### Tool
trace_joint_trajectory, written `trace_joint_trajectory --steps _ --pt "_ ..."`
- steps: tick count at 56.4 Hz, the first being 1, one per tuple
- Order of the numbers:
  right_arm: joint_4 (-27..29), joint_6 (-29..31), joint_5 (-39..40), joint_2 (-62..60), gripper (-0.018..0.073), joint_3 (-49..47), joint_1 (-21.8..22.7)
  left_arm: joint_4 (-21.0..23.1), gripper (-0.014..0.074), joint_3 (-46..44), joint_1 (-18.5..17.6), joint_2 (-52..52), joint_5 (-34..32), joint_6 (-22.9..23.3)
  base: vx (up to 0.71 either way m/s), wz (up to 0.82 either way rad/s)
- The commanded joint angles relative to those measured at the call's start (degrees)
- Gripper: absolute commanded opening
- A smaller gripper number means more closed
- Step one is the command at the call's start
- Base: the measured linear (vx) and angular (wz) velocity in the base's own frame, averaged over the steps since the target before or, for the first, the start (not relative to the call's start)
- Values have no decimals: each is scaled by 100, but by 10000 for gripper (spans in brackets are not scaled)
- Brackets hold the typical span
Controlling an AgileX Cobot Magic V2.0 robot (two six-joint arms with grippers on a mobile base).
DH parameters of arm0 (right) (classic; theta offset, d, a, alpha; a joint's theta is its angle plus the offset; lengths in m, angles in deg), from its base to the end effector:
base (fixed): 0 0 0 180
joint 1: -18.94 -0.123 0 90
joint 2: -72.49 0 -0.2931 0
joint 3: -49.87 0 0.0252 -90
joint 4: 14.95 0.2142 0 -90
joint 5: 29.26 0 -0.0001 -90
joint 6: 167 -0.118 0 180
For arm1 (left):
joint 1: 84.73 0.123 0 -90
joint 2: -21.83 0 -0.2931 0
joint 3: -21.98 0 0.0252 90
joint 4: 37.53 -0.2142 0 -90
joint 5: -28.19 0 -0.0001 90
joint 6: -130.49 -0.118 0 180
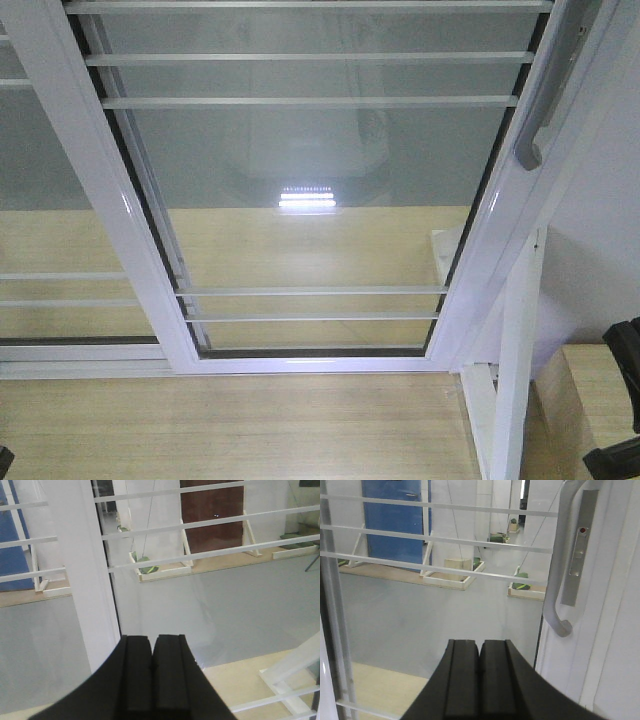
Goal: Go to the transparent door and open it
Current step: 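Stop the base in front of the door near its silver handle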
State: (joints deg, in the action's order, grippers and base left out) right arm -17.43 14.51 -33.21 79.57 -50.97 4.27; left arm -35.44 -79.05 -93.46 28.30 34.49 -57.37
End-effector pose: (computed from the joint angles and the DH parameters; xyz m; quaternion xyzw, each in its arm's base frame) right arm 0.0380 0.0096 0.1978 -0.1137 0.6991 0.0647 0.7030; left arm 0.0377 -0.0063 0.1945 0.0920 0.7118 -0.0193 0.6960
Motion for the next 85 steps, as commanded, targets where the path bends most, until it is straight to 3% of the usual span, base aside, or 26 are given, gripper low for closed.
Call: trace_joint_trajectory --steps 1,71,78,85 --pt "-50 22 476 -42 -1 12 32 16 3 -109 -36 -22 -524 43 2 5" --pt "-57 70 516 -25 -1 12 30 16 3 -115 -36 -33 -552 43 0 0" --pt "-57 70 623 -25 -1 12 30 -209 3 -115 -36 -33 -802 -107 0 0" --pt "-57 70 967 -25 -1 -23 30 -86 3 -143 -36 -33 -1111 -40 0 0"
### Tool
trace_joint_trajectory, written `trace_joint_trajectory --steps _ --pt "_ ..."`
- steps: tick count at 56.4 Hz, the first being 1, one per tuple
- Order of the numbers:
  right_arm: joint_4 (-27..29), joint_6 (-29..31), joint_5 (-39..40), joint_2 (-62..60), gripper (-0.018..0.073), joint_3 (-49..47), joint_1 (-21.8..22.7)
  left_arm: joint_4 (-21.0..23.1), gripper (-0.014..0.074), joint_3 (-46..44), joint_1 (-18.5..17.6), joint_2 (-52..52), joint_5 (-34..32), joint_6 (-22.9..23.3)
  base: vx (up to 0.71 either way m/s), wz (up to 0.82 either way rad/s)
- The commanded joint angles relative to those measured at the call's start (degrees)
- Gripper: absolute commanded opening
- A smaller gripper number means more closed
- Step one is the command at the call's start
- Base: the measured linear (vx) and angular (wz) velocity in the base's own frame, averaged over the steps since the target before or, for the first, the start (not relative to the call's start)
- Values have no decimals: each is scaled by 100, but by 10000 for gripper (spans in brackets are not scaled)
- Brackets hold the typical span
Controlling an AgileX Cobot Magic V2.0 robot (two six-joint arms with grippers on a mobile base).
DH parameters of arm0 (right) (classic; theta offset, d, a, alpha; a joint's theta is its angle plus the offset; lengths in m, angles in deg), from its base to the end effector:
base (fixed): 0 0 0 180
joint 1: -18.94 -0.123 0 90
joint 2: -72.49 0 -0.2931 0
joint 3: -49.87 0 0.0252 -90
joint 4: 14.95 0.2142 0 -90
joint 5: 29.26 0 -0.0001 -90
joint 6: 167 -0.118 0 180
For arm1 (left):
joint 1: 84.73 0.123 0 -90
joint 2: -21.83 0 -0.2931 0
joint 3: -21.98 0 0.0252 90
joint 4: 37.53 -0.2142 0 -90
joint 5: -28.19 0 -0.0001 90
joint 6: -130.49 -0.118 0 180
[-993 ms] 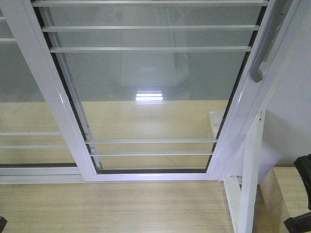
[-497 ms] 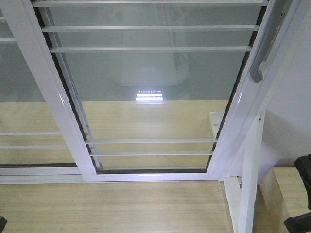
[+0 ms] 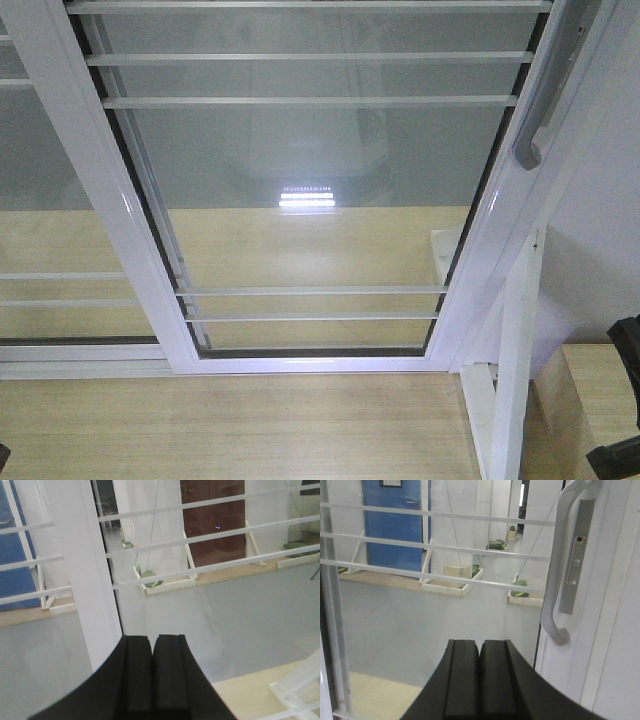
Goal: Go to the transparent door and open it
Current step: 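Stop the base in front of the door near its silver handle, then reach the right gripper to the silver handle and close on it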
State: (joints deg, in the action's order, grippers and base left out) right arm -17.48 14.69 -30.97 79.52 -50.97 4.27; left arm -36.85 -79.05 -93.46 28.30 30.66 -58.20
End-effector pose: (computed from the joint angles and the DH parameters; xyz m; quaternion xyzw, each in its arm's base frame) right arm 0.0378 0.0097 0.2025 -0.1134 0.6847 0.0651 0.7170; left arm 0.0378 -0.0059 0.2024 0.1012 0.6867 -0.0047 0.7199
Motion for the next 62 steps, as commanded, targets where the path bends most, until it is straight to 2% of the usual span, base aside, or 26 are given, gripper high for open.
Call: trace_joint_trajectory --steps 1,6,16,25,35,45,50,62 --pt "-52 52 822 -20 -1 -53 30 83 3 -171 -36 -33 -743 84 0 0" --pt "-52 59 861 -16 -1 -348 30 177 3 -374 -36 -23 -748 257 0 0" --pt "-113 99 -5 661 -1 -1827 30 136 3 -1324 -36 355 -433 259 0 0" --pt "-481 246 -509 2158 -1 -3410 30 136 3 -2583 -36 1764 -520 259 0 0" --pt "-503 246 -602 3670 -1 -4651 30 159 3 -4089 -36 3654 -535 279 0 0" --pt "-471 219 -41 4447 -1 -4986 30 159 3 -4903 -36 4616 -889 314 0 0" --pt "-477 219 -16 4597 -1 -4986 30 159 3 -4972 -36 4818 -1161 314 0 0" --pt "-477 219 -9 4721 12 -4986 30 159 11 -4972 -36 4966 -1046 314 0 0"
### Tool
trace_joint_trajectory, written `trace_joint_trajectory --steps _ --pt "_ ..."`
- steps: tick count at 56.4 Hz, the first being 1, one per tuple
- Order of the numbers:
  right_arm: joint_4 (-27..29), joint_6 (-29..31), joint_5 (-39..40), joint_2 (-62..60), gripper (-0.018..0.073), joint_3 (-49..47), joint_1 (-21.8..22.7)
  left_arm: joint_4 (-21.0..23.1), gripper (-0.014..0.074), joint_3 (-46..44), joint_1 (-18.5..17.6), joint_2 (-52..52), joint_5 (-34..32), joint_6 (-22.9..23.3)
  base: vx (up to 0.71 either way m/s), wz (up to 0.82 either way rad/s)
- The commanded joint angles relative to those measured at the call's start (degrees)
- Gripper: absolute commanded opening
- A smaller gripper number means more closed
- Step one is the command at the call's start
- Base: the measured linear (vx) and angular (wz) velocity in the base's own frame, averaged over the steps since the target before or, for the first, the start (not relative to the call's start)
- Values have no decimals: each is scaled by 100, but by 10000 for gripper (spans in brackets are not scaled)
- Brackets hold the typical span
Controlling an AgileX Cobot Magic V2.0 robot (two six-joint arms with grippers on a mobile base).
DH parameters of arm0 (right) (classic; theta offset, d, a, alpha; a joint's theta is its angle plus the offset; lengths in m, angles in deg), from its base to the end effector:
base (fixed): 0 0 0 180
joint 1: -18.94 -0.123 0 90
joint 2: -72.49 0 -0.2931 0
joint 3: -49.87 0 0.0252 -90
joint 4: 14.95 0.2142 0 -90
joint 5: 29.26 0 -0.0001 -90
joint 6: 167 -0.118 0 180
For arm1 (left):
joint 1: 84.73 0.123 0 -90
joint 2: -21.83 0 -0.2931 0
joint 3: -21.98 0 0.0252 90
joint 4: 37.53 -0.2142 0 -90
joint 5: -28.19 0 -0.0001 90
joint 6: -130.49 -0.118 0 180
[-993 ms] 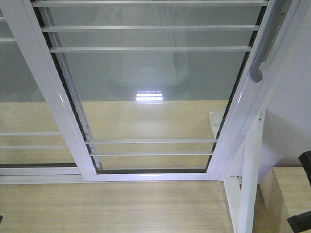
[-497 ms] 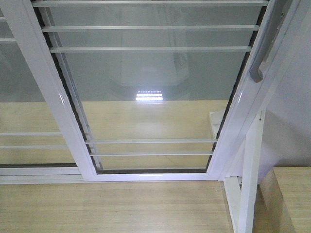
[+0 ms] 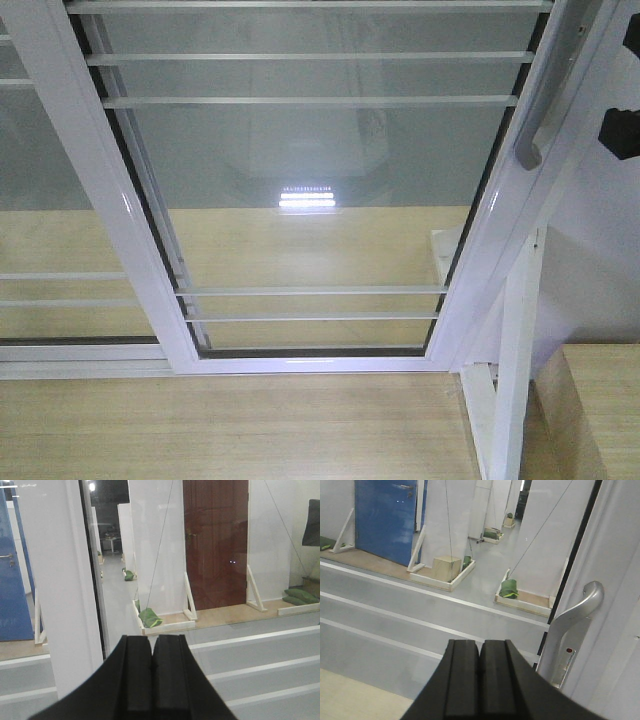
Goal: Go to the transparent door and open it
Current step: 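Reach the right gripper to the silver handle and close on it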
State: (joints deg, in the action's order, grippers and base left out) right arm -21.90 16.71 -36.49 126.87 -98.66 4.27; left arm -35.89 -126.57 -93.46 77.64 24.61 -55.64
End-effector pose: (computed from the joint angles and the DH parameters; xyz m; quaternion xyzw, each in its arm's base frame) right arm 0.1542 0.0385 0.3956 -0.1536 0.7091 0.0189 0.6879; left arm 0.1635 -0.0249 0.4137 0.0761 0.6627 -0.0269 0.7445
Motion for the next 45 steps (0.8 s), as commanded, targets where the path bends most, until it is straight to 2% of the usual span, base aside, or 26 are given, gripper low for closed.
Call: trace_joint_trajectory --steps 1,7,13,25,30,35,45 --pt "-40 18 542 -14 15 -217 30 62 13 -220 -36 45 -427 58 0 0" --pt "-60 28 542 -14 64 -217 30 62 47 -220 -36 85 -314 58 0 0" --pt "-60 43 542 -20 154 -217 30 62 113 -220 -36 115 -309 58 0 0" --pt "-64 43 542 -20 394 -217 30 62 330 -220 -36 115 -309 58 0 0" --pt "-64 43 542 -20 468 -217 30 62 391 -220 -36 108 -309 58 0 0" --pt "-59 43 542 -20 505 -217 30 62 419 -220 -36 108 -309 58 0 0" --pt "-59 37 339 34 503 -233 128 62 419 -213 -36 108 -267 53 0 0"
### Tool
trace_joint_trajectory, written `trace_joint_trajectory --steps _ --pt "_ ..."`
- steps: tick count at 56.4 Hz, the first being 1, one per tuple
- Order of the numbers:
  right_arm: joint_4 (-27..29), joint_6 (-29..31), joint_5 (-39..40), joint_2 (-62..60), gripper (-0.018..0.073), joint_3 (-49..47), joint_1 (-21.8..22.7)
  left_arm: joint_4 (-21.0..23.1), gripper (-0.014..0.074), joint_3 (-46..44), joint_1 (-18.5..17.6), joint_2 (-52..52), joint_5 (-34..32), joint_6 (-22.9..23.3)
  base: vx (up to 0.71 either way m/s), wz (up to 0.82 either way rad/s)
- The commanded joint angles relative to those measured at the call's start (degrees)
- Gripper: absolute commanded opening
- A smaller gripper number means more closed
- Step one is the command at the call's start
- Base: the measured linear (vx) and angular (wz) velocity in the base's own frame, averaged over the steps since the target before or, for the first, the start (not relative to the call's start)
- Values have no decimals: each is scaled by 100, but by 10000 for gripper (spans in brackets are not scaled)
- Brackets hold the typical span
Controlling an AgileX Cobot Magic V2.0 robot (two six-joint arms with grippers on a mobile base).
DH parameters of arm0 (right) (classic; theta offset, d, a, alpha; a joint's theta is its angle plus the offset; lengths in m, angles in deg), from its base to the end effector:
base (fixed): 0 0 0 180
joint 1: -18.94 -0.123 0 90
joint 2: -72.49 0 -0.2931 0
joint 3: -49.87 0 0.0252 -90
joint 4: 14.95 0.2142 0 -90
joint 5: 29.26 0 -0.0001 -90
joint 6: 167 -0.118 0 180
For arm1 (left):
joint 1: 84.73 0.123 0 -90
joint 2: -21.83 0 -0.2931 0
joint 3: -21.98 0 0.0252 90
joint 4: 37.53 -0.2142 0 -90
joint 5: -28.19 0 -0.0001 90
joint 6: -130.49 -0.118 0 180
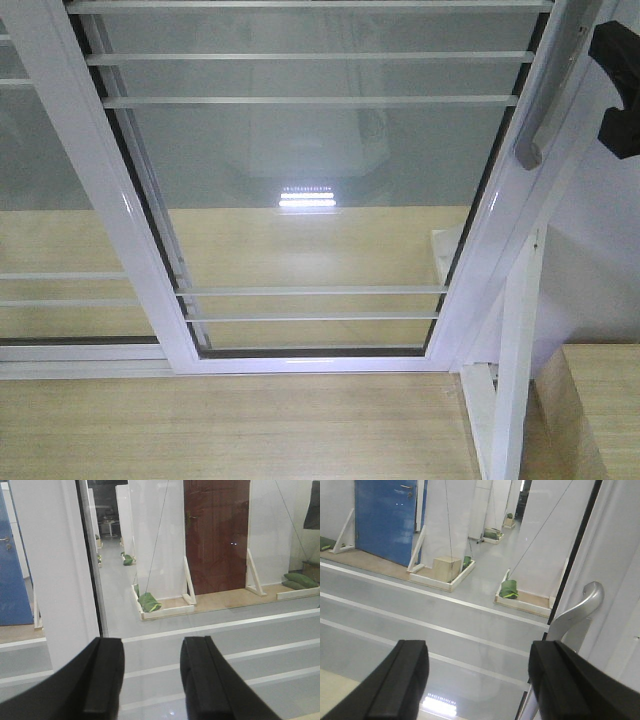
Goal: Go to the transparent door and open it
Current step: 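Reach the right gripper to the silver handle and close on it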
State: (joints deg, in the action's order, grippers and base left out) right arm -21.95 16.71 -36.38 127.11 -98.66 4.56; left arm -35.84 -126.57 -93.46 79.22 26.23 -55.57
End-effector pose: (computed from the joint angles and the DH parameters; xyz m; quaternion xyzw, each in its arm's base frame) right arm 0.1555 0.0380 0.3951 -0.1524 0.7102 0.0168 0.6872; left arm 0.1715 -0.0262 0.4057 0.0781 0.6832 -0.0273 0.7256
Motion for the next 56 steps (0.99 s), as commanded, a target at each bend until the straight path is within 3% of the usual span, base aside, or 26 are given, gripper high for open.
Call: trace_joint_trajectory --steps 1,15,31,56 --pt "-54 17 282 21 502 -234 142 58 419 -213 -36 -50 -417 46 0 0" --pt "-41 -217 151 477 501 -242 1328 58 419 -213 -36 -120 -183 46 0 0" --pt "-47 -233 1412 1666 477 -283 1335 58 419 -213 -36 -120 -170 51 0 0" --pt "221 -273 2146 3702 476 -1504 1341 58 419 -213 -36 -120 -170 39 0 0"
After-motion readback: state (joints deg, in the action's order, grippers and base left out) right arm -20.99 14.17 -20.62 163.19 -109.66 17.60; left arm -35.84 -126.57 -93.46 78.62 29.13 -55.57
